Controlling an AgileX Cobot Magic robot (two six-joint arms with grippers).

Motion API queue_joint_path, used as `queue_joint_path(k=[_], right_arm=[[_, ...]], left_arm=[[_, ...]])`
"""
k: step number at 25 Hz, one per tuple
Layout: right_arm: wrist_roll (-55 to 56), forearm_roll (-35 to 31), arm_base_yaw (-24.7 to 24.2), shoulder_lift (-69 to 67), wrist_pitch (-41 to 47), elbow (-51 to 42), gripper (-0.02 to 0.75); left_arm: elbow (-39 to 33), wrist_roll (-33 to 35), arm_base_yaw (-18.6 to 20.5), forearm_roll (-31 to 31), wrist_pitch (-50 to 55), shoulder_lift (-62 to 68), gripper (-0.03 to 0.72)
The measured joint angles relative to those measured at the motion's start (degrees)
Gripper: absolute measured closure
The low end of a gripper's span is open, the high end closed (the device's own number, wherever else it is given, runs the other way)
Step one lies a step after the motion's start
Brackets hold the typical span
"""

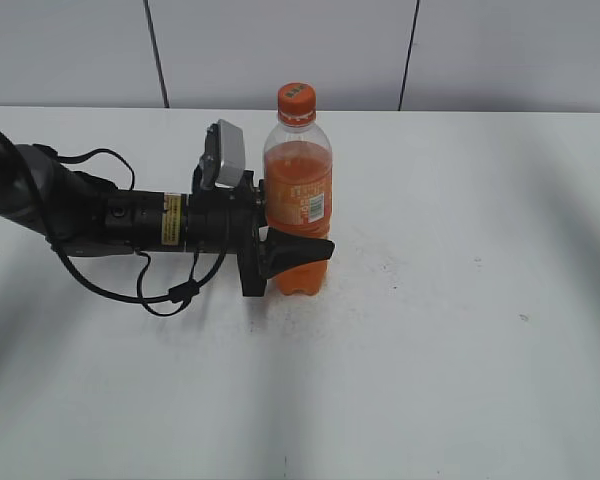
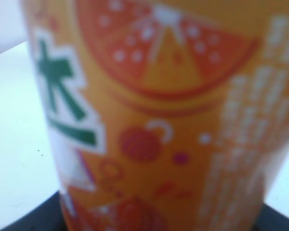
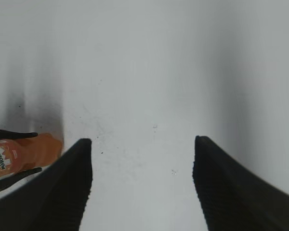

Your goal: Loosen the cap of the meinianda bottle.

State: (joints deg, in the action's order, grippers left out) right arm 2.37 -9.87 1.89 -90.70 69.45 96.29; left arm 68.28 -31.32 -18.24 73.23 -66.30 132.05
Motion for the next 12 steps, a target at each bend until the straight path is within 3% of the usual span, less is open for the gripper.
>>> queue_joint_path(k=[5,12], right_arm=[[4.96,-0.25,4.50,-1.85,0.07,0.18,0.246],[12.69,-0.66,16.19,-6.22,0.25,1.85,0.246]], left_arm=[[0.00,0.00,0.00,0.00,0.00,0.00,0.295],[0.00,0.00,0.00,0.06,0.00,0.00,0.295]])
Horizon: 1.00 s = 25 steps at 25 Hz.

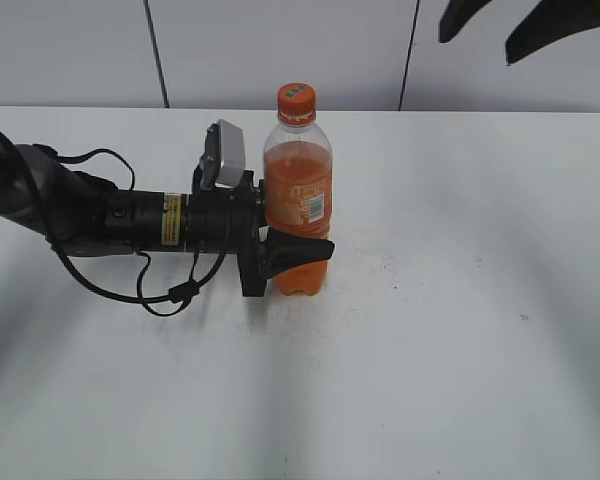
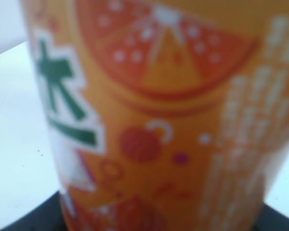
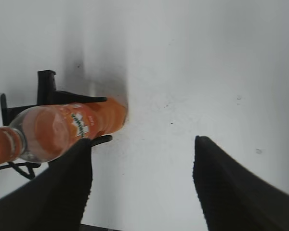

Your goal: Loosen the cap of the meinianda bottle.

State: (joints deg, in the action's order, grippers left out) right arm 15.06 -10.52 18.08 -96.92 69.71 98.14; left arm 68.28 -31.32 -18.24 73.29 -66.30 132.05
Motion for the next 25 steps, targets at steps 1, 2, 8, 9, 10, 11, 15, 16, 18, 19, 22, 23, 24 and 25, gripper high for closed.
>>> queue_joint_path(k=[1,2,8,9,10,11,15,16,18,19,22,23,24,25], right_arm=[[0.84,0.00,1.47,-0.65,0.00,0.64,0.246],[1.60,0.08,2.88,-1.18,0.00,1.34,0.246],[4.57,0.18,9.17,-4.34,-0.69,5.20,0.246],[4.80,0.34,9.91,-5.04,-0.74,5.74,0.246],[5.10,0.55,10.58,-5.76,-0.89,6.11,0.246],[5.30,0.73,11.12,-6.43,-1.21,6.51,0.246],[6.83,3.05,14.11,-7.90,-3.18,7.38,0.246],[7.25,3.89,14.93,-8.04,-3.86,7.46,0.246],[7.83,4.72,16.08,-8.55,-4.40,7.46,0.246],[8.00,4.97,16.55,-8.85,-4.60,7.46,0.246],[8.52,5.38,17.27,-10.16,-5.09,7.46,0.246],[8.62,5.50,17.45,-10.57,-5.19,7.46,0.246],[8.78,5.57,17.60,-10.84,-5.32,7.46,0.246],[8.85,5.63,17.82,-11.04,-5.45,7.46,0.246]], left_arm=[[0.00,0.00,0.00,0.00,0.00,0.00,0.295],[0.00,0.00,0.00,0.00,0.00,0.00,0.295],[0.00,0.00,0.00,0.00,0.00,0.00,0.295],[0.00,0.00,0.00,0.00,0.00,0.00,0.295],[0.00,0.00,0.00,0.00,0.00,0.00,0.295],[0.00,0.00,0.00,0.00,0.00,0.00,0.295],[0.00,0.00,0.00,0.00,-0.05,0.00,0.295],[0.00,0.00,0.00,0.00,-0.05,0.00,0.295],[0.00,0.00,0.00,0.00,-0.05,0.00,0.295],[0.00,0.00,0.00,0.00,-0.05,0.00,0.295],[0.00,0.00,0.00,0.00,-0.05,0.00,0.295],[0.00,0.00,0.00,0.00,-0.05,0.00,0.295],[0.00,0.00,0.00,0.00,-0.05,0.00,0.295],[0.00,0.00,0.00,0.00,-0.05,0.00,0.295]])
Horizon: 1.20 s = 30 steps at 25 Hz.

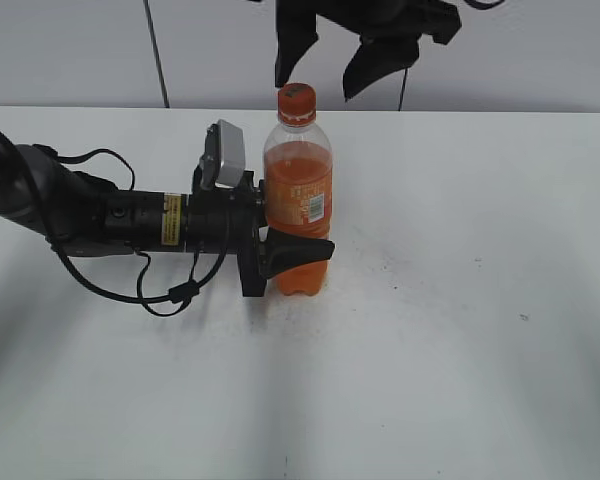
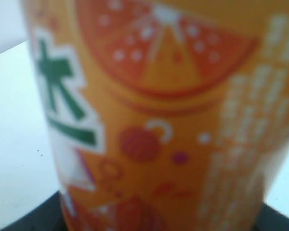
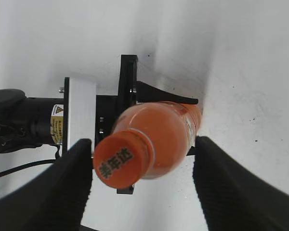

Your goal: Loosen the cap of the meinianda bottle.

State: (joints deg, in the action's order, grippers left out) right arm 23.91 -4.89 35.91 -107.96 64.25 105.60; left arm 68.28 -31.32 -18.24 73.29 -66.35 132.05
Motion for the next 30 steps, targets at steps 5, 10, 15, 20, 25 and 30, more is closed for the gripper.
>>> queue_joint_path(k=[5,10,15,20,25,30], right_arm=[[0.20,0.51,1.44,-0.18,-0.36,0.00,0.246],[0.20,0.98,1.88,-0.91,-0.56,0.00,0.246],[0.20,1.01,1.88,-1.22,-0.71,0.00,0.246],[0.28,1.01,1.88,-1.28,-0.71,0.00,0.269],[0.28,1.01,1.88,-1.28,-0.71,0.00,0.311],[0.32,0.74,1.88,-1.28,-0.71,0.00,0.318]], left_arm=[[0.00,0.00,0.00,0.00,0.00,0.00,0.295],[0.00,0.00,0.00,0.00,0.00,0.00,0.295],[0.00,0.00,0.00,-0.05,0.00,0.00,0.295],[0.00,0.00,0.00,-0.17,0.00,0.00,0.295],[0.00,0.00,0.00,-0.23,0.00,0.00,0.295],[0.00,0.00,0.00,-0.29,0.05,0.00,0.295]])
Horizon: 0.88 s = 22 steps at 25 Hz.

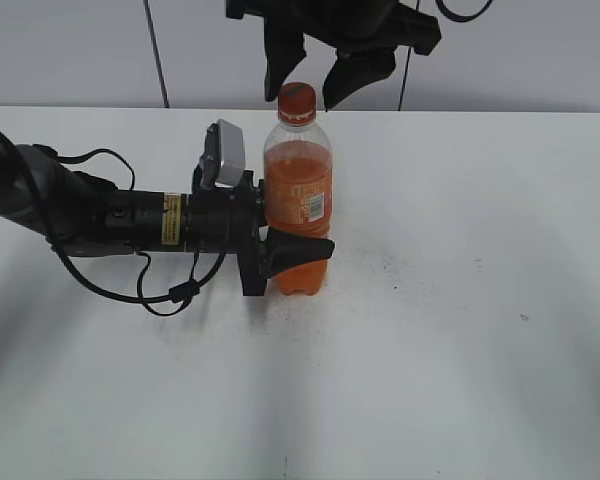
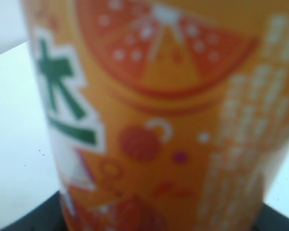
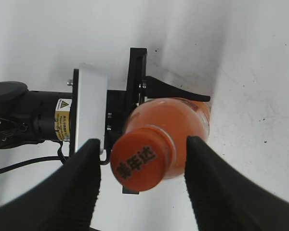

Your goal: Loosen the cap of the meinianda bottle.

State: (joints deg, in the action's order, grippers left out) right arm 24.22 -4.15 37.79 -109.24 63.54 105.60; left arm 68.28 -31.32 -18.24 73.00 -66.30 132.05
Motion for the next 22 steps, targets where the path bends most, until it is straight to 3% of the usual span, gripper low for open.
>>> queue_joint_path(k=[22], right_arm=[[-0.18,-0.27,0.00,-0.28,-1.06,0.00,0.343]], left_arm=[[0.00,0.00,0.00,-0.13,0.05,0.00,0.295]])
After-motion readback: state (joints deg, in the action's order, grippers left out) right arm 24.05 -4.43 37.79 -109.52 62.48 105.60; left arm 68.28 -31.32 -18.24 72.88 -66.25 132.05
